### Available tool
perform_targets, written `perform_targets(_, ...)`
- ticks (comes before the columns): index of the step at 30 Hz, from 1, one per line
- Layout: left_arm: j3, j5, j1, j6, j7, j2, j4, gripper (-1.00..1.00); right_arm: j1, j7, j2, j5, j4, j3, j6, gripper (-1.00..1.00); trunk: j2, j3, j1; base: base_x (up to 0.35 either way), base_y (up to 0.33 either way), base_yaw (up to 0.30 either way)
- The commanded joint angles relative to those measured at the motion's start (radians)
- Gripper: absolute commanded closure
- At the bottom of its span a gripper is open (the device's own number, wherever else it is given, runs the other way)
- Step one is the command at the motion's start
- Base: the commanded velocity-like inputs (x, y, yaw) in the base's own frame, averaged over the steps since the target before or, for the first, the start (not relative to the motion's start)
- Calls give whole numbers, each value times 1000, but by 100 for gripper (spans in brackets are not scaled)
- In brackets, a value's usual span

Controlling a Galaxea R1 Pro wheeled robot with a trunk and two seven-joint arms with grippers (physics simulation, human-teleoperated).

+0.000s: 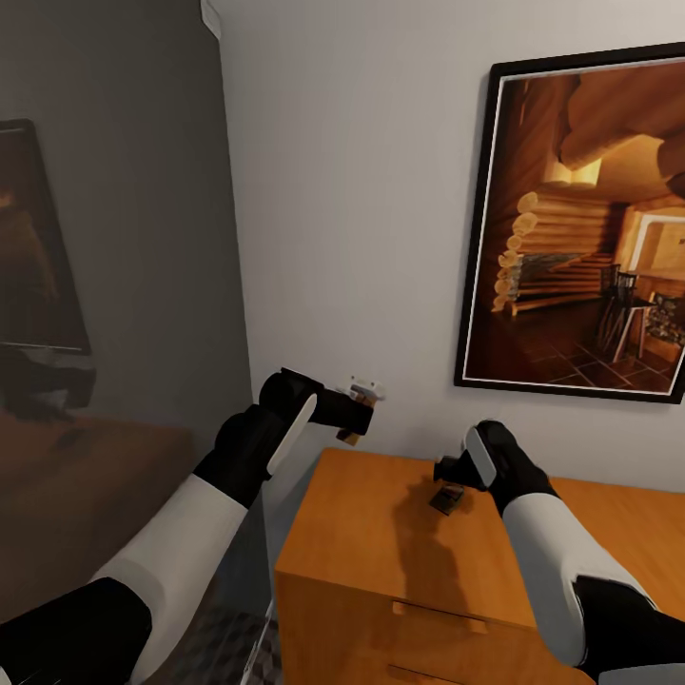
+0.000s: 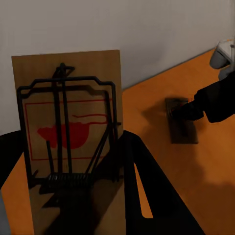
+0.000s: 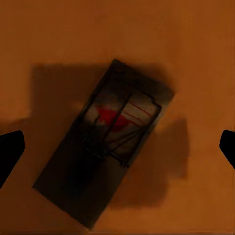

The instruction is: Take the four mousetraps from the cabinet in the bathroom and place them on the bathroom floor. Make sure all four end up on the same floor surface, and ensure that at least two of them are either under or directly next to the same bathroom sink.

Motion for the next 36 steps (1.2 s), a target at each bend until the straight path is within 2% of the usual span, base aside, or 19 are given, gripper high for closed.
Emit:
perform_targets(1,0,7,-1,6,3,0,0,100,-1,-10,1,-11,7,-4,2,-100,-1,-1,0,0,0,0)
perform_targets(9,1,7,-1,6,3,0,2,100,-1,-4,1,-11,47,-4,2,-100,-1,-1,0,0,0,0)
perform_targets(29,0,7,-1,6,3,0,1,100,-1,-5,-1,-6,50,-4,2,-100,-1,-2,0,0,0,0)
perform_targets(36,-1,7,-1,6,3,0,0,100,-1,-4,-1,-7,49,-5,2,-100,-1,-10,0,0,0,0)
